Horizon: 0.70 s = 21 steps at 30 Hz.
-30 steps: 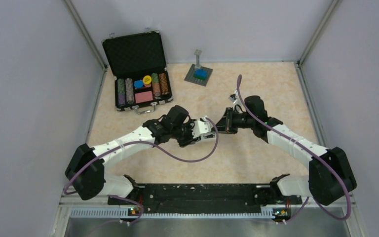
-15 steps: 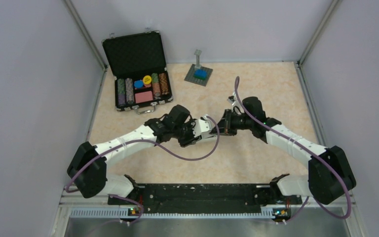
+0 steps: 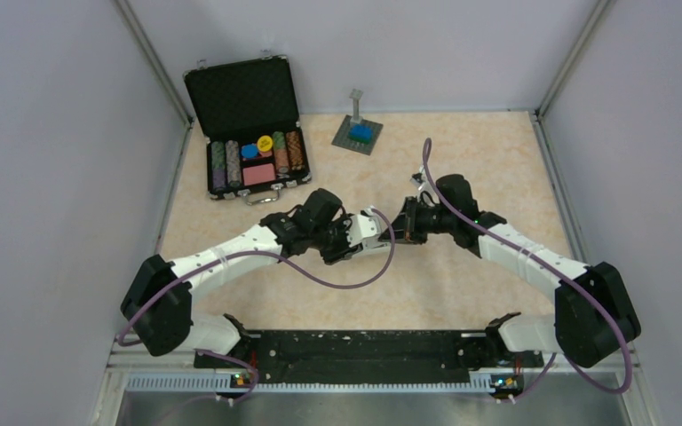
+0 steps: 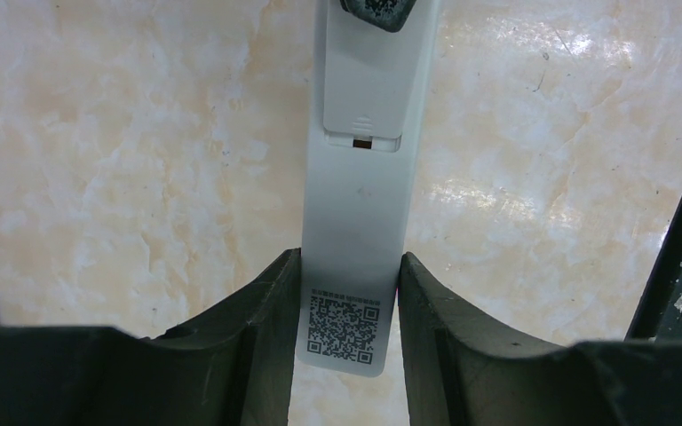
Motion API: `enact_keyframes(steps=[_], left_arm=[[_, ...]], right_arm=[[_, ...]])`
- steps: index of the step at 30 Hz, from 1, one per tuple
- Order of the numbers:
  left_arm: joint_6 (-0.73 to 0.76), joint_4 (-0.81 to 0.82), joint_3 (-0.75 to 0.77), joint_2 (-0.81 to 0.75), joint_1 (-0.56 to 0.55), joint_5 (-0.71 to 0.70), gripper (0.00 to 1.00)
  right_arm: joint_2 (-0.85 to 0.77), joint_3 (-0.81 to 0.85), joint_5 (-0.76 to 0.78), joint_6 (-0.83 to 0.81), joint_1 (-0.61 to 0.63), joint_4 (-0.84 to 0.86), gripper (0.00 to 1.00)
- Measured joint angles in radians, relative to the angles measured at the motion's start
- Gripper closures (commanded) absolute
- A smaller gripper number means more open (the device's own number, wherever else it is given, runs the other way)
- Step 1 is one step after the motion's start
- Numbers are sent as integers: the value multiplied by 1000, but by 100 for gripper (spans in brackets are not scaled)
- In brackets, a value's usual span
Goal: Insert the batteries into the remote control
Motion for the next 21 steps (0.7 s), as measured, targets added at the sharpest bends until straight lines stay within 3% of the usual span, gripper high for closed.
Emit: enact_keyframes(steps=[21], left_arm=[[-14, 2, 0, 0, 0, 0, 100]], right_arm=[[23, 0, -1, 2, 6, 19, 94]])
